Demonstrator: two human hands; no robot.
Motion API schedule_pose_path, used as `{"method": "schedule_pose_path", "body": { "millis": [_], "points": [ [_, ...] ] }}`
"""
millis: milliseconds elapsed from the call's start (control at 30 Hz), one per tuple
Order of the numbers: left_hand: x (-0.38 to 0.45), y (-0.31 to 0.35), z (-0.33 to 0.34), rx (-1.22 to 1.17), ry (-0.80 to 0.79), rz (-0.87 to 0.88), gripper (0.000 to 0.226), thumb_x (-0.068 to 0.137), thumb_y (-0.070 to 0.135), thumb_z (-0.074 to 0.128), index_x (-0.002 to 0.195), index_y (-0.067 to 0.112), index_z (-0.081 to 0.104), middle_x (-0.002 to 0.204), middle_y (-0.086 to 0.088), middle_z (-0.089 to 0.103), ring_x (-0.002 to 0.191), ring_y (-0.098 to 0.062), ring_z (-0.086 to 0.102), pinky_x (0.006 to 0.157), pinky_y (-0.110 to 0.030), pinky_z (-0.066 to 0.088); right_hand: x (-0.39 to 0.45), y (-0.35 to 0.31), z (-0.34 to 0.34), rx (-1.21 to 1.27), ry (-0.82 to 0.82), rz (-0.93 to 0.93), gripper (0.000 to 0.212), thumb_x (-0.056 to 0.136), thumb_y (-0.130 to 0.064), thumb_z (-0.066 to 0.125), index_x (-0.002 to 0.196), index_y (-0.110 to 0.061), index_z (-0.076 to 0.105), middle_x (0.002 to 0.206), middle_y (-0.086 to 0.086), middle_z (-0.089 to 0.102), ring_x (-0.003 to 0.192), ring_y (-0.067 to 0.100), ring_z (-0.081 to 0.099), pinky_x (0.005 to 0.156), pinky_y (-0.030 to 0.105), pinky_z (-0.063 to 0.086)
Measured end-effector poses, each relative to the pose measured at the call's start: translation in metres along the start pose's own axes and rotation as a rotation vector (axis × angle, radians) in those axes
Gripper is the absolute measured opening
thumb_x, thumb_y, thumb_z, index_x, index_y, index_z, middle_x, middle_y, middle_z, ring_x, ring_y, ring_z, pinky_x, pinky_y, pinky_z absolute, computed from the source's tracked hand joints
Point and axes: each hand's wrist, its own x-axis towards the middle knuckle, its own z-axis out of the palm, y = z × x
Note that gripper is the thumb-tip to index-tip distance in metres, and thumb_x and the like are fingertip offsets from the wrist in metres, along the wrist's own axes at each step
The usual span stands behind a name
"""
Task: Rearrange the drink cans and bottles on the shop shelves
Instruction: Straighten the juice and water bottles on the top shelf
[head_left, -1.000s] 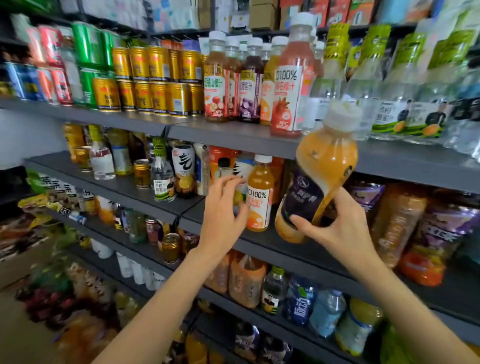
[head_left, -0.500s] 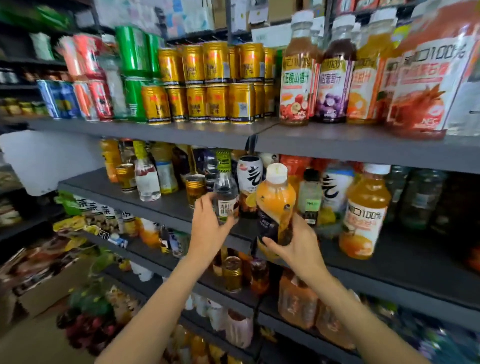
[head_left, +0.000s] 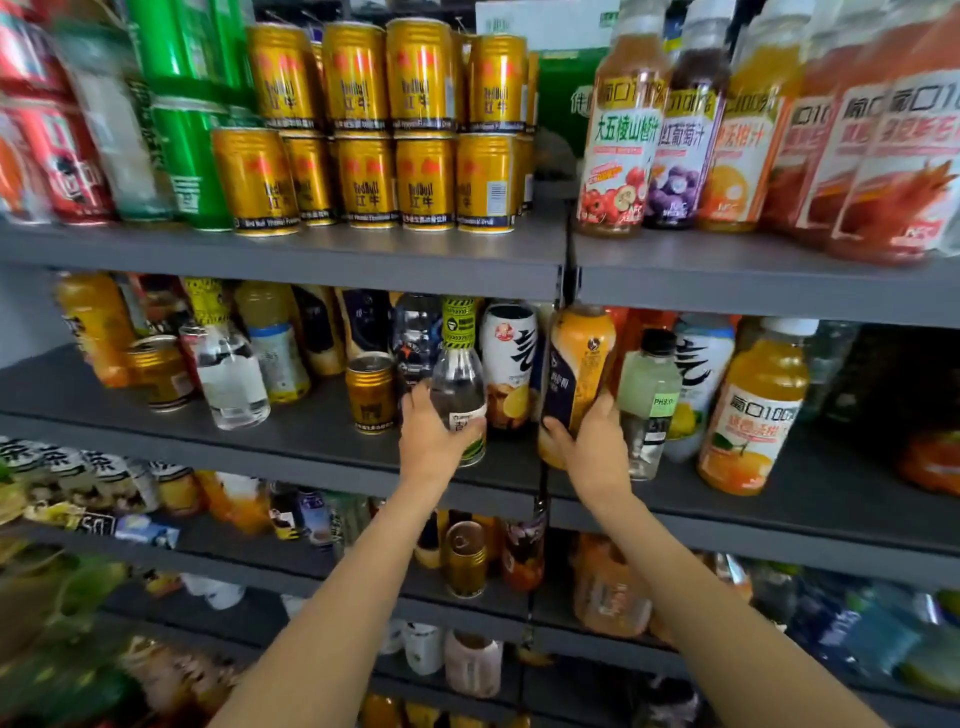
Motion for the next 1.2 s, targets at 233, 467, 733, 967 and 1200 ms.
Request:
{"method": "schedule_pose_path", "body": {
  "millis": [233, 467, 733, 967, 1200],
  "points": [
    [-0.016, -0.007, -0.019, -0.100, -0.040, 0.083, 0.066, 0.068, 0.026, 0.083, 0.121, 0.012, 0.046, 0.121, -0.002, 0.051, 0.109, -0.015, 0.052, 0.087, -0.025, 0.044, -0.045, 0.003, -0.001, -0.012, 0.300, -0.429, 0.056, 0.091, -0.018, 0.058, 0.137, 0.003, 0.033, 0.136, 0.024, 0.036, 0.127, 0.035, 0.039, 0.106, 0.031, 0.032],
    [-0.066, 0.048, -0.063, -0.274, -0.315, 0.366, 0.061, 0.066, 0.024, 0.081, 0.113, 0.041, 0.045, 0.120, 0.012, 0.054, 0.110, 0.008, 0.051, 0.084, -0.006, 0.043, -0.057, -0.005, -0.066, 0.279, -0.367, -0.587, 0.055, 0.098, -0.038, 0.041, 0.147, -0.031, 0.017, 0.145, -0.009, 0.039, 0.132, 0.001, 0.036, 0.110, 0.032, 0.034],
    [-0.064, 0.173, -0.034, -0.480, -0.474, 0.515, 0.064, 0.060, 0.023, 0.087, 0.114, 0.029, 0.054, 0.113, 0.004, 0.065, 0.101, -0.003, 0.063, 0.081, -0.019, 0.052, -0.048, -0.009, -0.160, 0.387, -0.096, -0.652, 0.093, 0.080, -0.025, 0.069, 0.149, -0.012, 0.008, 0.148, -0.008, 0.034, 0.134, 0.003, 0.035, 0.109, 0.023, 0.032],
    [-0.061, 0.275, 0.027, -0.475, -0.556, 0.651, 0.051, 0.084, 0.030, 0.066, 0.130, 0.020, 0.049, 0.126, 0.008, 0.057, 0.109, -0.002, 0.057, 0.088, -0.014, 0.046, -0.024, 0.021, -0.250, 0.417, 0.282, -0.661, 0.095, 0.081, -0.040, 0.066, 0.150, -0.020, 0.003, 0.149, -0.018, 0.030, 0.127, 0.010, 0.045, 0.104, 0.048, 0.041],
    [-0.058, 0.327, 0.097, -0.282, -0.192, 0.759, 0.035, 0.091, 0.013, 0.056, 0.125, 0.017, 0.054, 0.129, -0.002, 0.047, 0.116, -0.006, 0.042, 0.098, -0.013, 0.030, 0.028, 0.068, -0.343, 0.208, 0.575, -0.570, 0.095, 0.082, -0.035, 0.069, 0.149, -0.023, 0.003, 0.152, 0.002, 0.024, 0.073, 0.020, 0.055, 0.081, 0.030, 0.052]
  ]
}}
